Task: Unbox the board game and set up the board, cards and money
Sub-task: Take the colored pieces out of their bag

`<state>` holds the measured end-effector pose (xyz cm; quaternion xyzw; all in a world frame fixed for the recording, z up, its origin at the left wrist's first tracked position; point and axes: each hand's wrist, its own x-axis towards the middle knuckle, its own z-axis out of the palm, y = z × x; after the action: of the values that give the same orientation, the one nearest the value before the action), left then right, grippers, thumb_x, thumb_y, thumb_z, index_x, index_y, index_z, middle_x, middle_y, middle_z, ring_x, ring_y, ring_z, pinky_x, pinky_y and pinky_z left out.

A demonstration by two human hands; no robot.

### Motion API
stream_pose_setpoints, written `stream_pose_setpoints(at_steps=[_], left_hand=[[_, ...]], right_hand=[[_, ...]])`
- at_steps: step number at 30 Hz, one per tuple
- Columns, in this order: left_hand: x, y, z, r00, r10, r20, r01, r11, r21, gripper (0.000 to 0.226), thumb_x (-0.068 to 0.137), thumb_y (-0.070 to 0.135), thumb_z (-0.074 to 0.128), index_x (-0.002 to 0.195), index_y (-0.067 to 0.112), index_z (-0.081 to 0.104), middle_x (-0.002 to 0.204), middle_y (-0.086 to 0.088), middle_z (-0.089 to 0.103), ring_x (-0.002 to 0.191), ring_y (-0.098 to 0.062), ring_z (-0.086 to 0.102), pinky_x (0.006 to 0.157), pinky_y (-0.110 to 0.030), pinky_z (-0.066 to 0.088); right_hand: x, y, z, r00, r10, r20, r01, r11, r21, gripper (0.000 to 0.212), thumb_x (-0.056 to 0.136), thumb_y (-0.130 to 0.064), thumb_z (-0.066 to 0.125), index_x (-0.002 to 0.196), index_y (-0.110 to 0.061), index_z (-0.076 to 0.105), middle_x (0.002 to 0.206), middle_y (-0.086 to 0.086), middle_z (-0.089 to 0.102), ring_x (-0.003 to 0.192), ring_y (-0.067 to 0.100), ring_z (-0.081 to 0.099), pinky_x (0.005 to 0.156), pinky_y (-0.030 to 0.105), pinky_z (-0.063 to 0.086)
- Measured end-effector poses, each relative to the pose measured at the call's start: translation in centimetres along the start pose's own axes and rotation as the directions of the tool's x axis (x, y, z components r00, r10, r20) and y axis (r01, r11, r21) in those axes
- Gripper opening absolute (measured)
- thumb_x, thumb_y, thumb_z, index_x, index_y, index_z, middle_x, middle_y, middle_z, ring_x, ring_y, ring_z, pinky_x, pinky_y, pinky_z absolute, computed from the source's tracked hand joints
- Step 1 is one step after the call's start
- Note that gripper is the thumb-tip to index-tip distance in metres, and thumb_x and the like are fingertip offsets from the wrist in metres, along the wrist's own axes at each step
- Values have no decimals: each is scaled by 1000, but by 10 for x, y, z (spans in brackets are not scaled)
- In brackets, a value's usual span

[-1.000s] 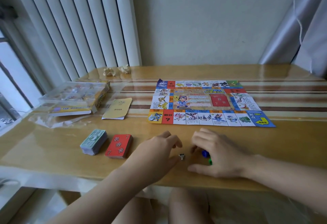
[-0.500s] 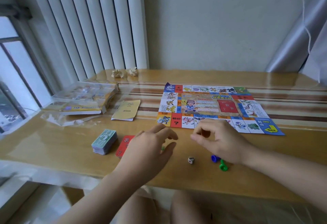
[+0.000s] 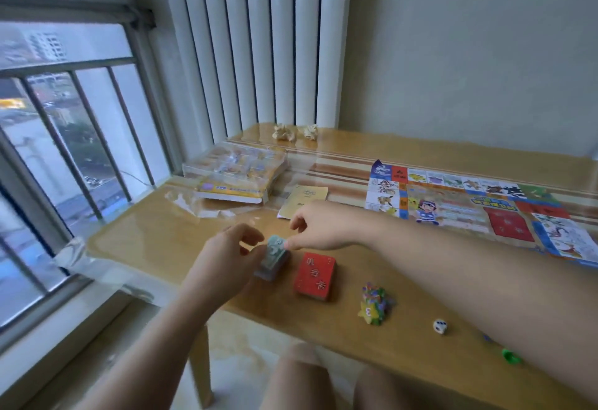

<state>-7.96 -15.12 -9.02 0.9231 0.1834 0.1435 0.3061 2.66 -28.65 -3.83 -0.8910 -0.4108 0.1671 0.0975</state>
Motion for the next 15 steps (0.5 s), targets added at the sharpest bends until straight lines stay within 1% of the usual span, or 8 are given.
stream_pose_setpoints(at_steps=[2, 3, 4, 5, 7, 9, 12, 15], left_hand=[[3, -5, 4, 999, -21, 34, 20, 1000, 19, 4, 89, 26, 61, 92, 26, 59, 91, 10, 62, 72, 0, 54, 53, -9, 36], [4, -8, 6, 999, -28, 40, 27, 999, 17, 4, 88, 27, 62, 89, 26, 59, 87, 11, 62, 69, 3, 53, 51, -8, 36], [4, -10, 8, 998, -35, 47, 34, 999, 9, 4, 87, 28, 63, 87, 26, 59, 84, 11, 61, 67, 4, 53, 50, -8, 36], [4, -13, 10, 998, -39, 50, 39, 999, 5, 5, 86, 29, 64, 86, 27, 60, 80, 12, 61, 67, 4, 53, 49, -7, 35], [2, -16, 13, 998, -42, 51, 41, 999, 17, 5, 87, 32, 63, 86, 28, 59, 75, 15, 57, 67, 4, 52, 50, -8, 34], [0, -19, 15, 999, -28, 46, 27, 999, 22, 6, 87, 33, 62, 87, 28, 59, 76, 16, 55, 68, 3, 52, 55, -12, 39], [-1, -22, 20, 999, 1, 36, -1, 1000, 3, 9, 88, 33, 61, 92, 30, 54, 90, 13, 57, 77, -4, 55, 69, -24, 48], [-3, -25, 24, 1000, 9, 9, -9, 1000, -7, 21, 88, 35, 60, 104, 30, 46, 101, 13, 50, 83, -8, 55, 76, -29, 49]], right_hand=[[16, -7, 1, 997, 45, 54, -46, 999, 1, 44, 89, -43, 59, 104, -1, 63, 97, 9, 66, 85, 23, 62, 72, 34, 53], [22, -9, 2, 994, 74, 83, -77, 996, 37, 38, 89, -40, 60, 96, -3, 61, 85, 4, 62, 73, 18, 58, 61, 29, 50], [27, -11, 2, 989, 103, 111, -112, 991, 79, 32, 89, -38, 61, 93, -6, 60, 79, 1, 56, 68, 14, 55, 58, 25, 49], [31, -13, 3, 983, 124, 138, -140, 984, 113, 29, 89, -35, 62, 96, -7, 60, 80, 0, 55, 70, 13, 55, 62, 24, 52], [38, -13, 5, 972, 149, 179, -176, 974, 145, 35, 88, -32, 64, 112, -7, 59, 95, 3, 58, 83, 16, 60, 74, 27, 56], [43, -14, 6, 962, 173, 212, -209, 964, 162, 39, 88, -28, 65, 118, -5, 56, 107, 8, 59, 88, 18, 59, 81, 29, 55], [50, -17, 5, 937, 202, 286, -263, 945, 194, 40, 87, -23, 66, 120, -3, 56, 108, 11, 58, 92, 19, 57, 88, 31, 53], [54, -20, 7, 915, 236, 326, -304, 937, 175, 43, 87, -21, 66, 124, -4, 53, 109, 12, 56, 98, 21, 57, 92, 32, 52]])
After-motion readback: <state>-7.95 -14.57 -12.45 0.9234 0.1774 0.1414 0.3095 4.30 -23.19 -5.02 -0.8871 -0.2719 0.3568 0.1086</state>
